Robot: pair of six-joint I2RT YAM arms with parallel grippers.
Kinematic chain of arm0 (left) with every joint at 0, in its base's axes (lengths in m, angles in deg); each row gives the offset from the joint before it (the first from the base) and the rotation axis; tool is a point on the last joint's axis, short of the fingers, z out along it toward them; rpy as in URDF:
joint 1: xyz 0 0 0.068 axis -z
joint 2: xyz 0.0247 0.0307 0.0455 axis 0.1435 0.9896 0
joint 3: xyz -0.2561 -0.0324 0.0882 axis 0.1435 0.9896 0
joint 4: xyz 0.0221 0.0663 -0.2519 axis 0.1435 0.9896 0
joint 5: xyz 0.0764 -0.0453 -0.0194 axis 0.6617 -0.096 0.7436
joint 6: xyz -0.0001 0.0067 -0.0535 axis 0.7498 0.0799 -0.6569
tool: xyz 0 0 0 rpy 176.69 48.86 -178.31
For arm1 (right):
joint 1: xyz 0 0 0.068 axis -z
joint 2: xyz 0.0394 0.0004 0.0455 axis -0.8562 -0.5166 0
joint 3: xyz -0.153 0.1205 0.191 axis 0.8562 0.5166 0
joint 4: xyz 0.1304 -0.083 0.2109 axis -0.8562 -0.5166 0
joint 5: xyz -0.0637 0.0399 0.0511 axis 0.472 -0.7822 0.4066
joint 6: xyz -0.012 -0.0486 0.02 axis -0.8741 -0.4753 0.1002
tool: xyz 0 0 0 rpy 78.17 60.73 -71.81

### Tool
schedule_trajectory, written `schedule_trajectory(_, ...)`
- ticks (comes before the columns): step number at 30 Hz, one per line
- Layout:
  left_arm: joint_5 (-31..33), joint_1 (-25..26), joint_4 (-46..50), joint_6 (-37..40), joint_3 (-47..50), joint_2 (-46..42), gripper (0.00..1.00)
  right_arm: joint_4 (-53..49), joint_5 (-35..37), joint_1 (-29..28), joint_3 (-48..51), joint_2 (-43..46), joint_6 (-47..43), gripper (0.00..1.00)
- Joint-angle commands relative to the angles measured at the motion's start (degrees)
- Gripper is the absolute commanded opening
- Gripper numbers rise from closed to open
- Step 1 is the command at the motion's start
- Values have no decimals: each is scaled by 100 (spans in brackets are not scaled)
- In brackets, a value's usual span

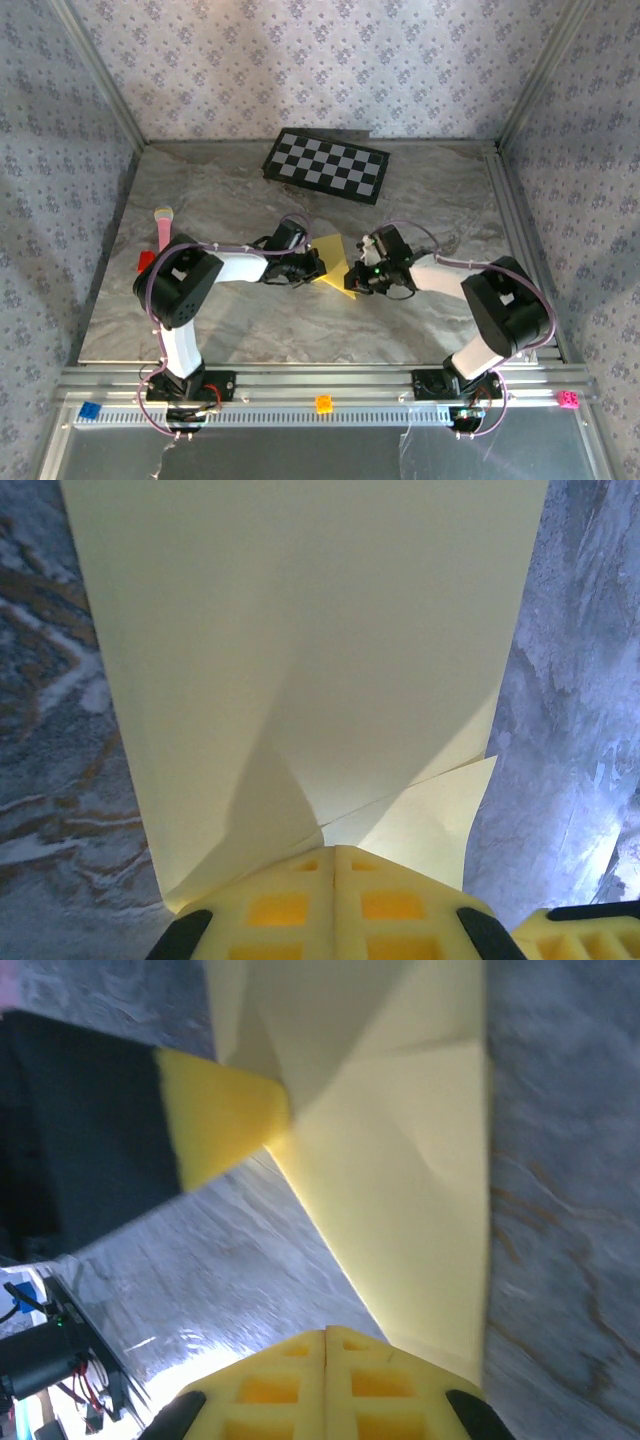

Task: Fold a paper plane with a square sheet of paper (pick it up from the middle)
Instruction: Third fold the triangle at the center of the table.

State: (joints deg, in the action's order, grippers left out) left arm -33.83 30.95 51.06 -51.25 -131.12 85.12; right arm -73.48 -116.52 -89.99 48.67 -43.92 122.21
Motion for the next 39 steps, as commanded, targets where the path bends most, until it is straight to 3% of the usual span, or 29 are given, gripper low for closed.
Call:
schedule_trajectory(1, 347, -52, 400, 137, 99, 65, 1, -255, 60, -105, -402, -370, -37, 0)
schedule_trajectory(6, 347, -33, 391, 146, 96, 56, 1, -289, 357, -108, -495, -825, -39, 0)
schedule_trajectory(12, 417, -76, 465, 291, 94, -22, 1, 10, 347, -46, 92, -850, -32, 0)
schedule_trajectory(27, 350, -715, 332, 532, 427, -342, 5, 314, 111, 15, 391, -817, 91, 0)
schedule_trajectory(34, 341, -579, 623, 696, 201, -834, 10, 357, 73, 22, 347, -820, 128, 0)
schedule_trajectory(39, 343, -100, 646, 723, -112, -805, 11, 376, 122, 20, 329, -782, 181, 0)
